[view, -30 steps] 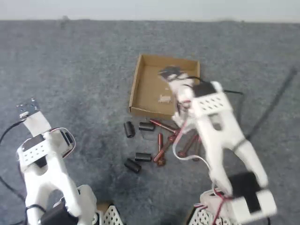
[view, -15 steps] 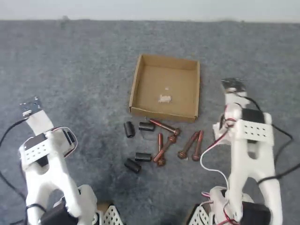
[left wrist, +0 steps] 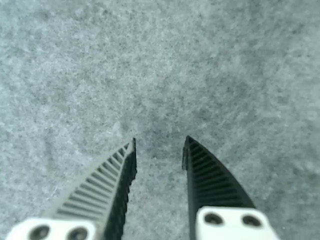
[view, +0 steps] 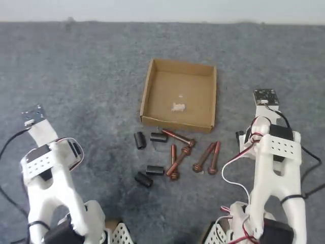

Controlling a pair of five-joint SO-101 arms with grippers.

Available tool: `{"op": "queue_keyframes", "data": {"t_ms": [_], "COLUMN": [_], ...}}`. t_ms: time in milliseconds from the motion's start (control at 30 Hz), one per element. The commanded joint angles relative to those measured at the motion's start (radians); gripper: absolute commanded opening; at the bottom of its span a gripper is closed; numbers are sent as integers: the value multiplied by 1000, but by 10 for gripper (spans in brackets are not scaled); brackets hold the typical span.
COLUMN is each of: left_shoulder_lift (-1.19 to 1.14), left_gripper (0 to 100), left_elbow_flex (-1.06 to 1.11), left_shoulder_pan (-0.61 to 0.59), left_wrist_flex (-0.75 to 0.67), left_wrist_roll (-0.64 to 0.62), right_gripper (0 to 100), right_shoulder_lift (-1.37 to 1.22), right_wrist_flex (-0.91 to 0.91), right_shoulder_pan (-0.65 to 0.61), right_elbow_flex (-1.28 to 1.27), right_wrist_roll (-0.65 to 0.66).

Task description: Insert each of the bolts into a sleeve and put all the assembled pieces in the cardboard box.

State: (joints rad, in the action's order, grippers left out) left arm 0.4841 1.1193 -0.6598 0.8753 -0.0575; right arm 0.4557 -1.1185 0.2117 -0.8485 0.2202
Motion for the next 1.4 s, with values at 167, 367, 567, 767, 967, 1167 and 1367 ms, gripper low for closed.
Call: {"op": "queue_keyframes", "data": {"t_ms": [167, 367, 567, 767, 967, 1167, 1367], "left_shoulder_lift": [11, 11, 11, 11, 11, 11, 11], "left_gripper": [148, 148, 148, 148, 148, 148, 148], "left_elbow_flex": [-31, -31, -31, -31, -31, -31, -31], "left_shoulder_pan": [8, 9, 9, 9, 9, 9, 9], "left_wrist_flex": [-14, -14, -14, -12, -12, -12, -12], "left_wrist_roll": [-2, -2, -2, -2, -2, -2, -2], "right_gripper": [97, 98, 99, 102, 102, 100, 99], "right_shoulder_lift": [76, 73, -65, -205, -311, -387, -387], "right_wrist_flex": [-54, 4, 71, 122, 214, 265, 265], "right_shoulder_pan": [24, -68, -145, -147, -148, -148, -147], "right_elbow_flex": [41, 41, 98, 155, 155, 172, 175], "right_wrist_roll": [-37, -44, -43, -26, 66, 123, 123]}}
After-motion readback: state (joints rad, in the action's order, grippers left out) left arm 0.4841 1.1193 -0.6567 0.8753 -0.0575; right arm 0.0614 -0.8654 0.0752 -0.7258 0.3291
